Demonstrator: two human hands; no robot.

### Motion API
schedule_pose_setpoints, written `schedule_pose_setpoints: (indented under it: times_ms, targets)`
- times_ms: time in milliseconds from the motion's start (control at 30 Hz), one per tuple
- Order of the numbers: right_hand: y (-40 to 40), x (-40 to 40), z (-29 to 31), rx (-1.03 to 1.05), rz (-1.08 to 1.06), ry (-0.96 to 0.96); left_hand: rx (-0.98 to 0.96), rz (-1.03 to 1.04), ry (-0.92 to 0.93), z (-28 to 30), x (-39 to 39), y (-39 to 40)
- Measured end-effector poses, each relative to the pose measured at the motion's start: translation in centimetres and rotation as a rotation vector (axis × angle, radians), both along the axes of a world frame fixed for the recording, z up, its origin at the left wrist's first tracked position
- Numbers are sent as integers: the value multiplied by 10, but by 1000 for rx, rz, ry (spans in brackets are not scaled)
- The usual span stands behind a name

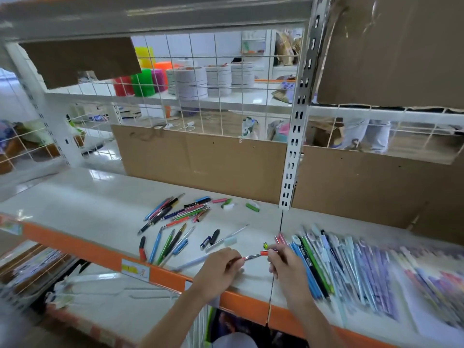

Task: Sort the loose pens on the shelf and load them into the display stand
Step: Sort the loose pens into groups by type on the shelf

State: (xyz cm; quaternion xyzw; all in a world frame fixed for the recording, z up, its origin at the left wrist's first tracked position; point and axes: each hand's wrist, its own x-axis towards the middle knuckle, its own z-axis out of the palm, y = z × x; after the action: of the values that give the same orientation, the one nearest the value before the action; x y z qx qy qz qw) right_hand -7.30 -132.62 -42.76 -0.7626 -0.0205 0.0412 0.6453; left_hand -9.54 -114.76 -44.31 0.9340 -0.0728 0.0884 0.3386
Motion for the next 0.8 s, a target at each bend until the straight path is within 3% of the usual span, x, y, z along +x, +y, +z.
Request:
schedule_pose_setpoints:
  times_ms: [333, 500, 667, 800]
  targets:
    - [2, 0, 7, -220, 170, -84, -41, -29, -12, 3, -1, 4]
    - [22, 9, 31, -165, 194, 10, -139, 106, -125, 3, -3, 9]
    - [48, 18, 42, 107, 131, 242, -133, 248, -166, 9, -5, 0]
    - [70, 16, 33, -213, 214, 91, -77, 288, -118, 16, -5, 3]
